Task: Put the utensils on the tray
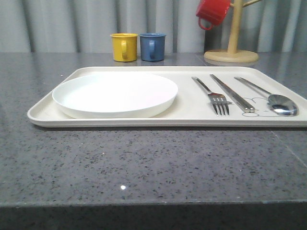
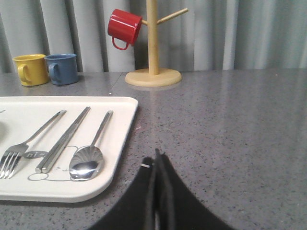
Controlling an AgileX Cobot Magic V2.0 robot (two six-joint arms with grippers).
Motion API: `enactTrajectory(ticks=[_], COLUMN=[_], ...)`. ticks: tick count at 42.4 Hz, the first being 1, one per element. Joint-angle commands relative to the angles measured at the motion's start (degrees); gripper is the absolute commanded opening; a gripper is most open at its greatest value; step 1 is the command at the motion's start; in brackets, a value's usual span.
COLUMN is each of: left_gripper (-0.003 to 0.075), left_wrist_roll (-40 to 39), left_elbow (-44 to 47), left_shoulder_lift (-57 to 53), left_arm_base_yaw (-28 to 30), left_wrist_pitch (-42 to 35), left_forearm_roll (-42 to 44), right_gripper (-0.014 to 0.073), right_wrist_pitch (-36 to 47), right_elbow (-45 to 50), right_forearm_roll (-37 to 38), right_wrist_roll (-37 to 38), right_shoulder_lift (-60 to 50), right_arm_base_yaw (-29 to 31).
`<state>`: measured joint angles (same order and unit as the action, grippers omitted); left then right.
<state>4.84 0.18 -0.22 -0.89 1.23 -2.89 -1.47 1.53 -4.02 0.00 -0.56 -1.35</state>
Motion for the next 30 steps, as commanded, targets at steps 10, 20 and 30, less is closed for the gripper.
enactTrajectory(ticks=[10, 20, 30], left_gripper=[-0.002, -0.002, -0.002], left_wrist_roll=[-0.62, -0.62, -0.62], left_elbow=[0.75, 0.75, 0.75], left_shoulder_lift=[-1.3, -1.3, -1.3], left_arm_base_yaw=[-0.38, -0.38, -0.38], left_wrist_pitch=[-4.36, -4.36, -4.36], left_forearm_roll=[-0.5, -0.5, -0.5], right_gripper=[-0.0112, -0.0112, -0.0112], right_wrist_pitch=[5.28, 4.92, 4.92], right_elbow=[-0.02, -0.02, -0.02], right_forearm_roll=[1.58, 1.58, 1.58], right_wrist_roll=[0.67, 0.67, 0.67], right_shoulder_lift=[-0.92, -0.92, -0.92], right_arm_base_yaw=[0.4, 0.4, 0.4])
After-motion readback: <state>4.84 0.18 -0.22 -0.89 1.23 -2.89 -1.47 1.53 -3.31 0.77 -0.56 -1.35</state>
